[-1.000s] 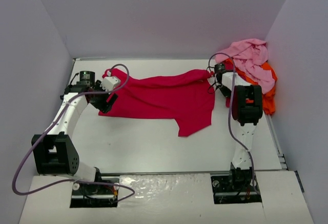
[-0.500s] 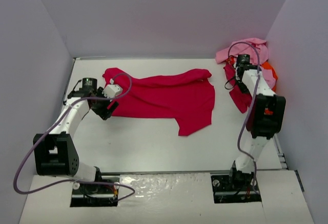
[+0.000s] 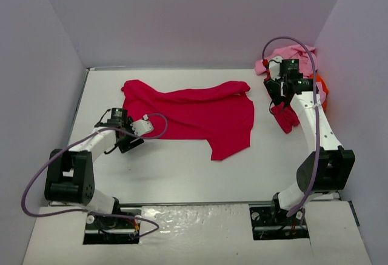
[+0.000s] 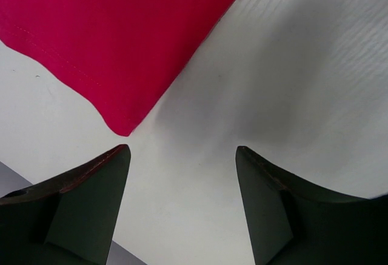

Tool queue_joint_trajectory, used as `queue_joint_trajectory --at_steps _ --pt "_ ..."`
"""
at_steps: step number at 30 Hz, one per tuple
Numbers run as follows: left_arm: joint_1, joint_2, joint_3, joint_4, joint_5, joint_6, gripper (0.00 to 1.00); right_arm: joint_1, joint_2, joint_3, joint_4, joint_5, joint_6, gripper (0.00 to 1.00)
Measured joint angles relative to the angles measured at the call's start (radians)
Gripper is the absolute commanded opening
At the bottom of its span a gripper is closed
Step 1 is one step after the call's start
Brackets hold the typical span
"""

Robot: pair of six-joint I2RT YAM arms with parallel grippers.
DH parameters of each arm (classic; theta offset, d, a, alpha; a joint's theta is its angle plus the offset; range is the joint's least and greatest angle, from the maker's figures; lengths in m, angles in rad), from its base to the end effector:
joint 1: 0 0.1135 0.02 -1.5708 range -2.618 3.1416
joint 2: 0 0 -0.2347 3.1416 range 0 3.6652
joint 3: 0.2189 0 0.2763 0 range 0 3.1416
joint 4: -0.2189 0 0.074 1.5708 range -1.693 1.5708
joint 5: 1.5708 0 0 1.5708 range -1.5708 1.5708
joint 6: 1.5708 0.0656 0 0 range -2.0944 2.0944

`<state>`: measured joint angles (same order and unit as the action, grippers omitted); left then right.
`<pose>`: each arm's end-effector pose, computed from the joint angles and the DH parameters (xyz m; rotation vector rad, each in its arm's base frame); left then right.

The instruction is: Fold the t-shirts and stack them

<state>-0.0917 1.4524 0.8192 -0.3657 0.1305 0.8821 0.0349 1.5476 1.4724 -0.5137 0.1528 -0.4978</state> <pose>0.3183 -0.0378 0.1184 1.2422 2.2411 0.1355 0.4036 0.0041 0.3106 -0.4881 2.1285 -0.4302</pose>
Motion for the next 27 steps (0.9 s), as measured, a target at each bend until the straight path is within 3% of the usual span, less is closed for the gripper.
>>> queue_joint_trajectory --at_steps 8,12,15,18,20,27 --pt "0.025 0.13 0.011 0.212 -0.109 0.124 0.61 -0.001 -0.068 -0.036 -0.045 -0.032 0.021 0.55" --pt "0.037 0.192 0.051 0.272 -0.143 0.16 0.54 -0.001 -0.116 -0.041 -0.06 -0.049 0.024 0.55" --pt "0.039 0.212 0.061 0.281 -0.157 0.186 0.42 -0.001 -0.143 -0.05 -0.068 -0.06 0.025 0.55" --pt "0.033 0.214 0.06 0.274 -0.158 0.205 0.1 -0.001 -0.154 -0.067 -0.078 -0.074 0.024 0.55" --pt "0.027 0.214 0.059 0.261 -0.156 0.214 0.0 -0.001 -0.155 -0.079 -0.081 -0.084 0.022 0.55" --pt "0.001 0.069 -0.018 0.177 -0.128 0.212 0.0 0.003 -0.155 -0.138 -0.145 -0.2 -0.044 0.61"
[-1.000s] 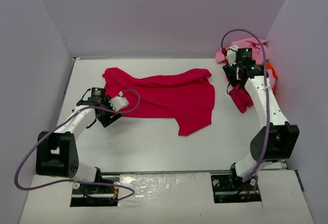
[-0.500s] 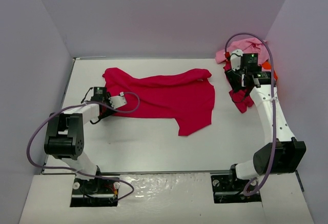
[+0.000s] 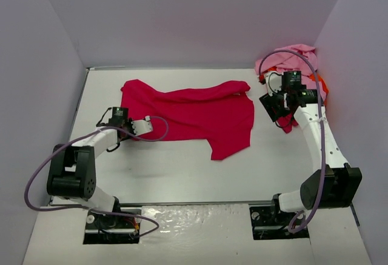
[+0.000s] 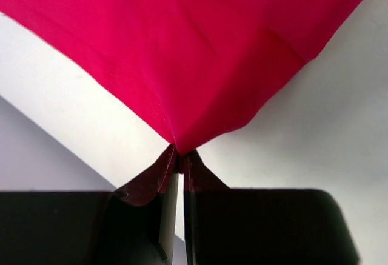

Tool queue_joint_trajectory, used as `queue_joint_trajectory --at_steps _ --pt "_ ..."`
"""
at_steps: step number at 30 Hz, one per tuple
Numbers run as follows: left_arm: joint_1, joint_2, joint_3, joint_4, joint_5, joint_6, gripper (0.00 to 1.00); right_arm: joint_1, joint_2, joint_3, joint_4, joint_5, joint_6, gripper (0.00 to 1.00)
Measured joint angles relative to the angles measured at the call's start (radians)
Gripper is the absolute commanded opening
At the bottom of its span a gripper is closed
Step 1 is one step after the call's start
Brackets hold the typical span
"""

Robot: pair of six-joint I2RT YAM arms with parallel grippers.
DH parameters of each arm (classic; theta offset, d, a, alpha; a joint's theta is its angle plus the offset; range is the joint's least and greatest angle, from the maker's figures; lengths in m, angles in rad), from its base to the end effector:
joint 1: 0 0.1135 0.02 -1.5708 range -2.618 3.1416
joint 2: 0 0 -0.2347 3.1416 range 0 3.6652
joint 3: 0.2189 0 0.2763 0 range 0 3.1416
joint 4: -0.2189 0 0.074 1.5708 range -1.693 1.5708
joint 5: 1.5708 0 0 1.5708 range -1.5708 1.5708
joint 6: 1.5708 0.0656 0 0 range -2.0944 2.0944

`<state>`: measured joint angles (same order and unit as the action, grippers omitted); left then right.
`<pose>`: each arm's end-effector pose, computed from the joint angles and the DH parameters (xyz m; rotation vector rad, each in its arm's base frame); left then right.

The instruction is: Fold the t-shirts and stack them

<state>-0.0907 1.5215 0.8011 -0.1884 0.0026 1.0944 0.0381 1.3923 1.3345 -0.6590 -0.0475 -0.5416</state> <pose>0.3351 -0.0307 0.1050 1.4132 2.0969 0.4151 0.3559 0.0167 0.2971 -0.6797 2.1924 -0.2073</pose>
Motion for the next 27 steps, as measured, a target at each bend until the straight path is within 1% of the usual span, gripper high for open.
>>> queue_joint_trajectory --at_steps 5,9,14,20,23,27 --pt "-0.001 -0.15 -0.02 -0.056 0.023 -0.008 0.0 0.034 0.0 -0.088 -0.094 -0.124 -0.101 0.6" --pt "0.008 -0.17 -0.02 -0.09 0.026 -0.021 0.0 0.09 0.007 -0.147 -0.158 -0.2 -0.158 0.59" --pt "0.014 -0.169 -0.02 -0.111 0.023 -0.036 0.0 0.22 0.03 -0.206 -0.197 -0.25 -0.183 0.58" --pt "0.015 -0.13 0.006 -0.111 0.013 -0.054 0.0 0.349 0.133 -0.223 -0.185 -0.257 -0.17 0.56" --pt "0.016 -0.119 0.012 -0.108 0.003 -0.06 0.0 0.386 0.198 -0.223 -0.152 -0.243 -0.15 0.56" --pt "0.019 -0.118 0.012 -0.107 -0.001 -0.069 0.0 0.402 0.306 -0.22 -0.084 -0.195 -0.109 0.57"
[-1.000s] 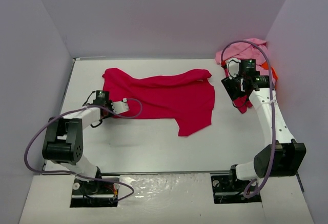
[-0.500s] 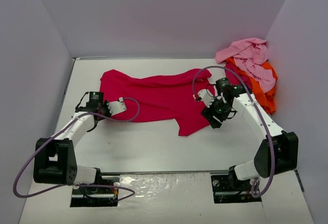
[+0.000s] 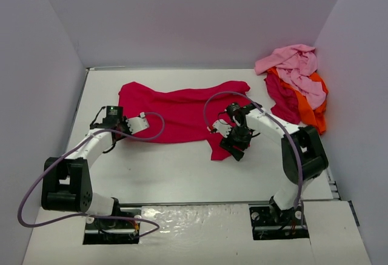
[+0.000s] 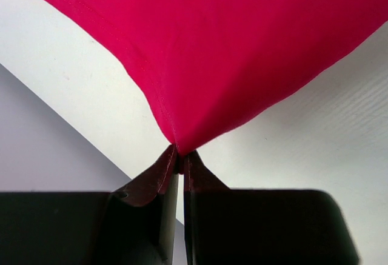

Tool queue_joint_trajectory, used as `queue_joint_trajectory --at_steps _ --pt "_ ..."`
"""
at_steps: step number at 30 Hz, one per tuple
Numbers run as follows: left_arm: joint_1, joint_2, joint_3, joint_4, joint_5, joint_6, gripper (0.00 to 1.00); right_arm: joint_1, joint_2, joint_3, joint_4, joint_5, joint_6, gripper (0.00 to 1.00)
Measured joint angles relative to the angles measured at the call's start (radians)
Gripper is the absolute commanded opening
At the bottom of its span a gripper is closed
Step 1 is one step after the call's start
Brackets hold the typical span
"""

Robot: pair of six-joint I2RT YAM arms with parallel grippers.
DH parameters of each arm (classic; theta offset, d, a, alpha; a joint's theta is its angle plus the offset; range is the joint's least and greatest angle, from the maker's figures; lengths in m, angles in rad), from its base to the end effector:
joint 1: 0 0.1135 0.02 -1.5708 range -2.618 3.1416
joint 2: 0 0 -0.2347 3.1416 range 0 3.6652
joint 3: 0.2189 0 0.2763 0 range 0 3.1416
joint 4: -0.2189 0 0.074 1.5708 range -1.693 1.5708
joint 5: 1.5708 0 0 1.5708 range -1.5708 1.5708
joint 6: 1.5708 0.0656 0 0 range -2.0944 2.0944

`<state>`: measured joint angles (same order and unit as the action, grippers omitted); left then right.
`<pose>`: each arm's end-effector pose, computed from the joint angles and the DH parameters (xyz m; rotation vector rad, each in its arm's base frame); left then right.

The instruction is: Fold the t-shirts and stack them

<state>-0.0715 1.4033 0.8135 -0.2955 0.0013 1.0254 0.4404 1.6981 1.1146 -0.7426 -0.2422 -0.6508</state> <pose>0.3259 -0.0234 0.1367 1.3047 2.1343 0.4083 0.3020 0.1597 0.1142 -1.5195 2.4206 0.3089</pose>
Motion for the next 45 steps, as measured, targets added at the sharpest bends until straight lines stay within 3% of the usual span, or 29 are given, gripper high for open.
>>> queue_joint_trajectory --at_steps 5,7,8,10,16,23,29,33,35,40,43,45 --pt "0.001 0.0 0.0 0.0 -0.002 -0.008 0.0 0.002 0.146 0.029 0.081 0.11 0.069 0.5" --pt "0.001 0.0 0.0 0.001 -0.002 -0.008 0.0 0.01 0.169 0.051 0.094 0.159 0.097 0.17" --pt "0.001 0.0 0.0 0.001 -0.002 -0.008 0.0 0.014 0.178 0.058 0.1 0.185 0.11 0.05" --pt "0.002 0.0 0.0 0.003 -0.002 -0.008 0.0 0.022 0.19 0.067 0.112 0.236 0.126 0.0" --pt "0.01 0.0 -0.001 0.017 -0.002 -0.008 0.0 0.051 0.196 0.066 0.13 0.327 0.151 0.0" --pt "0.026 0.0 -0.013 0.032 -0.002 -0.008 0.0 0.077 0.092 0.076 0.11 0.275 0.104 0.0" --pt "0.029 -0.001 -0.045 0.042 -0.001 -0.008 0.0 0.085 -0.108 0.225 0.047 0.222 0.071 0.0" --pt "0.032 -0.001 -0.05 0.043 -0.002 -0.008 0.0 0.085 -0.148 0.351 0.025 0.213 0.041 0.0" --pt "0.033 -0.002 -0.05 0.043 -0.002 -0.009 0.0 0.084 -0.124 0.386 0.026 0.211 0.03 0.14" --pt "0.034 -0.003 -0.05 0.039 0.008 -0.016 0.0 0.073 0.148 0.522 0.15 0.289 0.066 0.22" --pt "0.034 -0.004 -0.05 0.038 0.009 -0.017 0.0 0.069 0.309 0.534 0.264 0.433 0.106 0.23" --pt "0.034 -0.004 -0.05 0.038 0.009 -0.016 0.0 0.069 0.373 0.532 0.317 0.538 0.116 0.37"
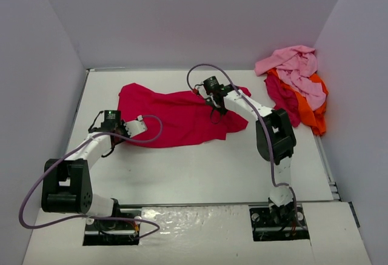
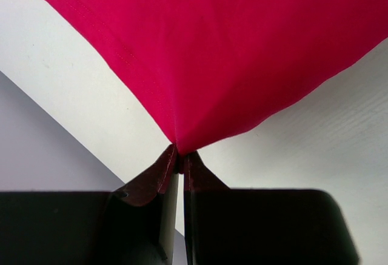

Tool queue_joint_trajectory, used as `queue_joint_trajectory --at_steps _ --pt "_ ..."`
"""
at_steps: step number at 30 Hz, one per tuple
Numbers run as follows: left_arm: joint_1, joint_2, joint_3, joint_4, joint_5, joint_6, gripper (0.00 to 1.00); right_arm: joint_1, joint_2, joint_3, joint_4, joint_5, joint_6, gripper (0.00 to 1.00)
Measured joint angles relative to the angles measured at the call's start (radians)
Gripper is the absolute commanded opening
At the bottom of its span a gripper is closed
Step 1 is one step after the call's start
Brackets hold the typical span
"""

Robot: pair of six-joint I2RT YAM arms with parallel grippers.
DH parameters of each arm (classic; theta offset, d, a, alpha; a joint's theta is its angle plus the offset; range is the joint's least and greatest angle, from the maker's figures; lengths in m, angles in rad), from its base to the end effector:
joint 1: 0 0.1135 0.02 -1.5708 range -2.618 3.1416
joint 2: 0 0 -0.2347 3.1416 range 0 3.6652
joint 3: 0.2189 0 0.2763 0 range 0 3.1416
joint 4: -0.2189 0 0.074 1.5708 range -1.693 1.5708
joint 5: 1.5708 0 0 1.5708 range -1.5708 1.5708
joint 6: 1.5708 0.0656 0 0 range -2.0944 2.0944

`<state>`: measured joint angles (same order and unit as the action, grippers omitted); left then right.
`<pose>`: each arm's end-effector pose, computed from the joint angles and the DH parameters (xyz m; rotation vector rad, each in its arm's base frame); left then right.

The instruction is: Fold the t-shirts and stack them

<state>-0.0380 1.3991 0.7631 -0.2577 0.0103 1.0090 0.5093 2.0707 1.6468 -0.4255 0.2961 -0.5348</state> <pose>0.3197 -0.0128 0.1240 1.2581 2.1705 0.4008 0.4401 0.2238 0.1606 -1.0798 2.1479 -0.3695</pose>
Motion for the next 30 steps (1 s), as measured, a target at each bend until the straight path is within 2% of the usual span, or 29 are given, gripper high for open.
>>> queue_joint_trajectory --at_steps 5,11,19,30 --pt "0.0 0.0 0.0 0.0 0.0 0.0 0.0 -0.017 0.008 -0.009 0.119 0.164 -0.016 0.36" --pt "0.0 0.0 -0.008 0.009 -0.001 0.0 0.0 -0.046 -0.151 -0.164 0.168 0.194 -0.053 0.35" --pt "0.0 0.013 -0.008 0.015 0.0 0.0 0.0 -0.086 -0.397 -0.369 0.144 0.08 -0.108 0.32" --pt "0.0 0.015 -0.008 0.016 -0.001 0.0 0.0 -0.052 -0.398 -0.415 0.019 -0.216 -0.088 0.28"
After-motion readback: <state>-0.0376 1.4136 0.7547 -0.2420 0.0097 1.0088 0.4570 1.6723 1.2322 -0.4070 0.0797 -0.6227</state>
